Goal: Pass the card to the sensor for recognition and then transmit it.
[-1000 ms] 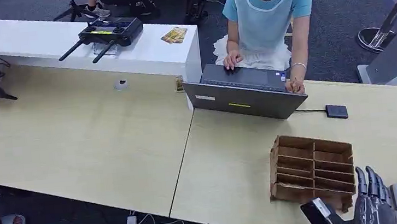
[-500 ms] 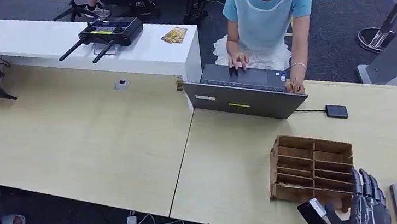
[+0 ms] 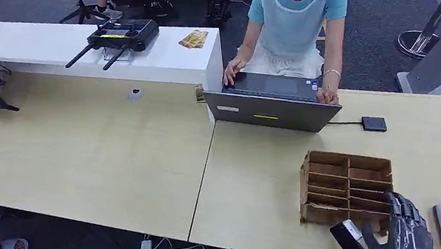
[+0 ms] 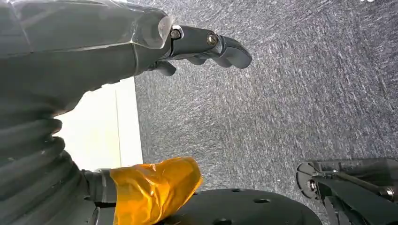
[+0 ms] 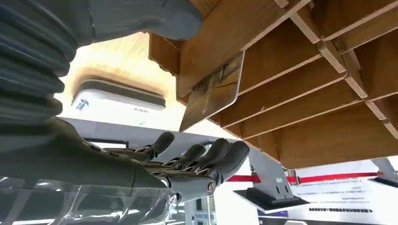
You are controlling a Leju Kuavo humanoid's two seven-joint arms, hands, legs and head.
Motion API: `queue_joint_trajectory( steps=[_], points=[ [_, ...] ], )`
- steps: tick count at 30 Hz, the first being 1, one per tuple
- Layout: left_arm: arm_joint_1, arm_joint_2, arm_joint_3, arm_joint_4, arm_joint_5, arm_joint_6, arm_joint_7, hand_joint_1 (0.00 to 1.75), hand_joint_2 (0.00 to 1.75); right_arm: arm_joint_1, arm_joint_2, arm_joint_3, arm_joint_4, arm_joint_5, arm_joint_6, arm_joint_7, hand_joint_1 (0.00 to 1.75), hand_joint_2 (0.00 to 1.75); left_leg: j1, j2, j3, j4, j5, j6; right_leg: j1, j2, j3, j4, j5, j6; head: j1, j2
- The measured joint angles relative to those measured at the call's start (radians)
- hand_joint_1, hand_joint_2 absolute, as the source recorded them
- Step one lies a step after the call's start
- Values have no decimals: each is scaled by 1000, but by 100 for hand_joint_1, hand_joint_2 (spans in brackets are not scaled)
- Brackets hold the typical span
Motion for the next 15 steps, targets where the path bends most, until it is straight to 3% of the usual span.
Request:
queue_joint_trajectory(
  steps=[15],
  points=[
    [0, 0, 0, 0, 0, -3, 0, 0, 175, -11, 0, 0, 7, 1, 0, 0, 82, 175, 0, 0, 0, 0, 0, 0, 0, 0, 0, 0, 0, 0, 0, 0]
  ],
)
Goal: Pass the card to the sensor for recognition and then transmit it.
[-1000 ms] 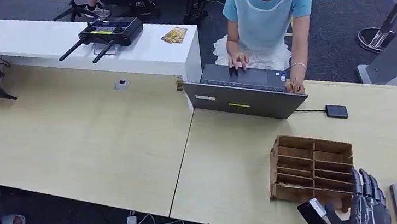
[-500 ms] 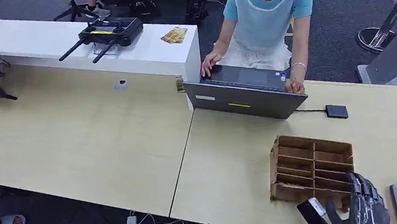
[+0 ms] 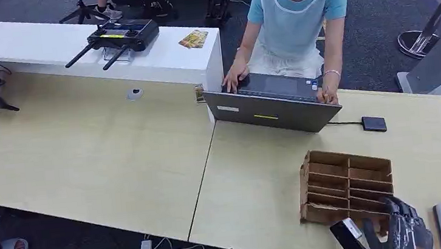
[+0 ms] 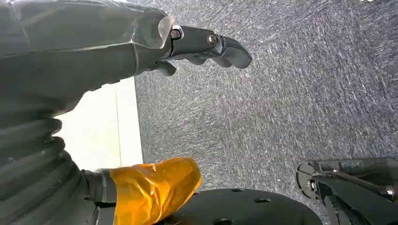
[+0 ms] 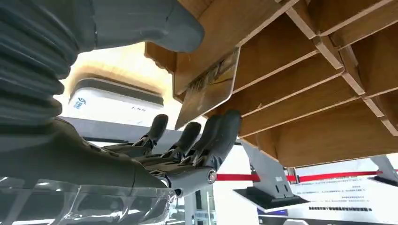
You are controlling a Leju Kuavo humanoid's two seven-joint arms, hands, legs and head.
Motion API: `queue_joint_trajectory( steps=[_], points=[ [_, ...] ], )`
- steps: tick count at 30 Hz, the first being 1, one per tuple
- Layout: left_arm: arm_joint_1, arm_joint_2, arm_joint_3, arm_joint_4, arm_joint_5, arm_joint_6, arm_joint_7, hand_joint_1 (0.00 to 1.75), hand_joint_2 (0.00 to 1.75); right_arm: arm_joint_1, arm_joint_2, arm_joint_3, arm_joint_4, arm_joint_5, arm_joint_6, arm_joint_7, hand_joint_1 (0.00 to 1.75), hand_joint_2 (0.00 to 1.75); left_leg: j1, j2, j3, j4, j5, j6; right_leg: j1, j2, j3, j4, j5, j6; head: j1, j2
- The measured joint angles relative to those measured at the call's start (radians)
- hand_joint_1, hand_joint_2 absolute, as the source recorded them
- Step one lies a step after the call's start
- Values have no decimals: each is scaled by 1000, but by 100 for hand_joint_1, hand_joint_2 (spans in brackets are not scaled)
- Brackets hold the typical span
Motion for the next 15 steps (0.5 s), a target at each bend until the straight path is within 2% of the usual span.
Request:
queue_joint_trajectory(
  steps=[5, 7, 8, 15],
  points=[
    [0, 0, 0, 0, 0, 0, 0, 0, 175, -1, 0, 0, 1, 0, 0, 0, 94, 175, 0, 0, 0, 0, 0, 0, 0, 0, 0, 0, 0, 0, 0, 0],
    [0, 0, 0, 0, -1, 0, 0, 0, 175, -2, 0, 0, 1, 0, 0, 0, 96, 175, 0, 0, 0, 0, 0, 0, 0, 0, 0, 0, 0, 0, 0, 0],
    [0, 0, 0, 0, -1, 0, 0, 0, 175, -3, 0, 0, 1, 0, 0, 0, 91, 175, 0, 0, 0, 0, 0, 0, 0, 0, 0, 0, 0, 0, 0, 0],
    [0, 0, 0, 0, -2, 0, 0, 0, 175, -6, 0, 0, 6, 2, -2, 0, 103, 175, 0, 0, 0, 0, 0, 0, 0, 0, 0, 0, 0, 0, 0, 0]
  ],
)
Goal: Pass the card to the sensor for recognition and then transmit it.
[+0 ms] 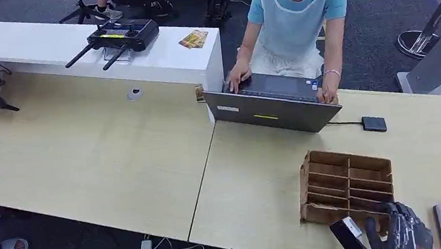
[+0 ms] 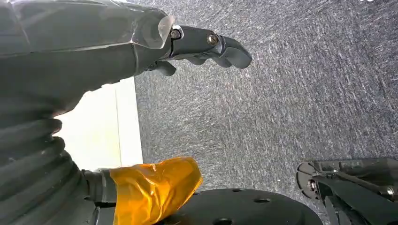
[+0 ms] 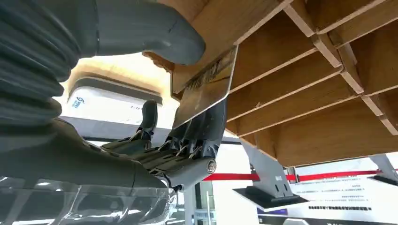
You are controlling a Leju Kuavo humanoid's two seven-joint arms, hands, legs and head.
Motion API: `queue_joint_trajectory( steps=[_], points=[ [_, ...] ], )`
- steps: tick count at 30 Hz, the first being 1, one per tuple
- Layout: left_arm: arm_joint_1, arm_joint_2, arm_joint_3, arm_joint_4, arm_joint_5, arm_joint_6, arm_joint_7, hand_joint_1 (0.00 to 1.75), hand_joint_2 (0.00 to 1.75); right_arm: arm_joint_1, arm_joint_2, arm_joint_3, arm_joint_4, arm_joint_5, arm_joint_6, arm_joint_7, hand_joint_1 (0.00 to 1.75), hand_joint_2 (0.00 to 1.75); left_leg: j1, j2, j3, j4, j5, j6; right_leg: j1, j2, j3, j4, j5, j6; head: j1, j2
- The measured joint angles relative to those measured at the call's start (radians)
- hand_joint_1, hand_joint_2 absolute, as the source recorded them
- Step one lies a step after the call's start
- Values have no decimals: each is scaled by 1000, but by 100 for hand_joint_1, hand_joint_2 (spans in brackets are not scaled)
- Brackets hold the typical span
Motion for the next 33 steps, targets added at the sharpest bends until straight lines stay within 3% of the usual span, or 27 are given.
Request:
queue_joint_trajectory(
  steps=[5, 15, 33],
  points=[
    [0, 0, 0, 0, -1, 0, 0, 0, 175, -1, 0, 0, 1, 1, -8, -4, 120, 175, 0, 0, 0, 0, 0, 0, 0, 0, 0, 0, 0, 0, 0, 0],
    [0, 0, 0, 0, -4, 0, -2, 0, 175, -8, 0, 3, 4, 2, -14, -17, 117, 175, 0, 0, 0, 0, 0, 0, 0, 0, 0, 0, 0, 0, 0, 0],
    [0, 0, 0, 0, -7, 0, -3, 0, 175, -25, 0, 26, 6, -29, -16, -36, 129, 175, 0, 0, 0, 0, 0, 0, 0, 0, 0, 0, 0, 0, 0, 0]
  ],
)
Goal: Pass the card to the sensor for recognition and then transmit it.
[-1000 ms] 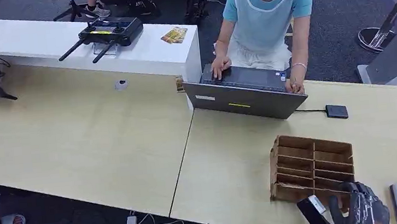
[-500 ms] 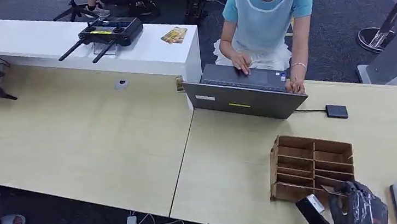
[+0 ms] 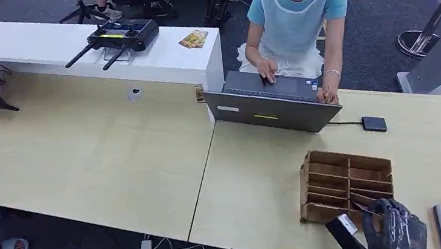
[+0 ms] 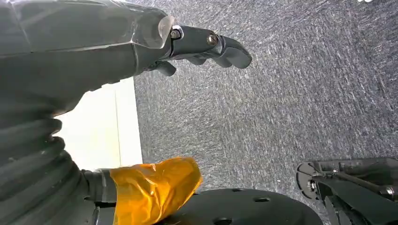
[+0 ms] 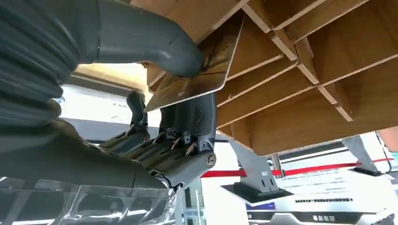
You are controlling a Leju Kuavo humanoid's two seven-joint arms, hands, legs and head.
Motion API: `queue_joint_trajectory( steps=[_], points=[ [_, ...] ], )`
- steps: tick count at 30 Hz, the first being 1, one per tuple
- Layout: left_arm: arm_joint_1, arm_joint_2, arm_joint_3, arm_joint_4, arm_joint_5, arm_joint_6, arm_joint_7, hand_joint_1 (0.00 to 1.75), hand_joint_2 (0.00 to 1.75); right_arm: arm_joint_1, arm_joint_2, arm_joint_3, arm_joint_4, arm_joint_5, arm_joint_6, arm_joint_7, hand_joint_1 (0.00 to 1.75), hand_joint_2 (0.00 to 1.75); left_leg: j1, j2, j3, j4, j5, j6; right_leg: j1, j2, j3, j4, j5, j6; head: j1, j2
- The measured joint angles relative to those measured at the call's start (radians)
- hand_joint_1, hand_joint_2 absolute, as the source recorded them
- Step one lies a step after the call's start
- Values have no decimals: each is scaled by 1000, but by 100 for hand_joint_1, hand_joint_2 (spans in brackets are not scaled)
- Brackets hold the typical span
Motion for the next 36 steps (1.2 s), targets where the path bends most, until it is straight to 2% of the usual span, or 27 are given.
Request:
queue_joint_trajectory(
  steps=[3, 10, 21, 24, 30, 31, 36],
  points=[
    [0, 0, 0, 0, 0, 0, 0, 0, 175, 0, 0, 0, -1, -18, 0, -7, 134, 175, 0, 0, 0, 0, 0, 0, 0, 0, 0, 0, 0, 0, 0, 0],
    [0, 0, 0, 0, 0, 0, -3, 0, 175, 0, 0, 0, -16, -72, 3, -34, 134, 175, 0, 0, 0, 0, 0, 0, 0, 0, 0, 0, 0, 0, 0, 0],
    [1, 0, 1, 0, 6, 0, -7, 0, 175, 19, 0, -25, -111, -225, 27, -127, 138, 175, 0, 0, 0, 0, 0, 0, 0, 0, 0, 0, 0, 0, 0, 0],
    [1, 0, 2, 0, 8, 0, -10, 0, 175, 28, 0, -38, -150, -303, 56, -175, 140, 175, 0, 0, 0, 0, 0, 0, 0, 1, -1, 0, 0, 0, 0, 0],
    [1, 0, 3, 0, 9, 0, -18, 0, 175, 39, -7, -74, -222, -387, 82, -230, 154, 175, 0, 0, 0, 0, 0, 0, 0, 1, -1, 0, 0, 0, 0, 0],
    [1, 0, 4, 0, 9, 0, -18, 0, 175, 40, -9, -81, -231, -397, 85, -238, 161, 175, 0, 0, 0, 0, 0, 0, 0, 1, -1, 0, 0, 0, 0, 0],
    [1, 0, 9, 0, 10, -3, -21, 0, 175, 41, -29, -117, -281, -423, 109, -265, 161, 175, 0, 1, 0, 0, 0, 0, 0, 1, 0, 0, 0, 0, 0, 0]
  ],
)
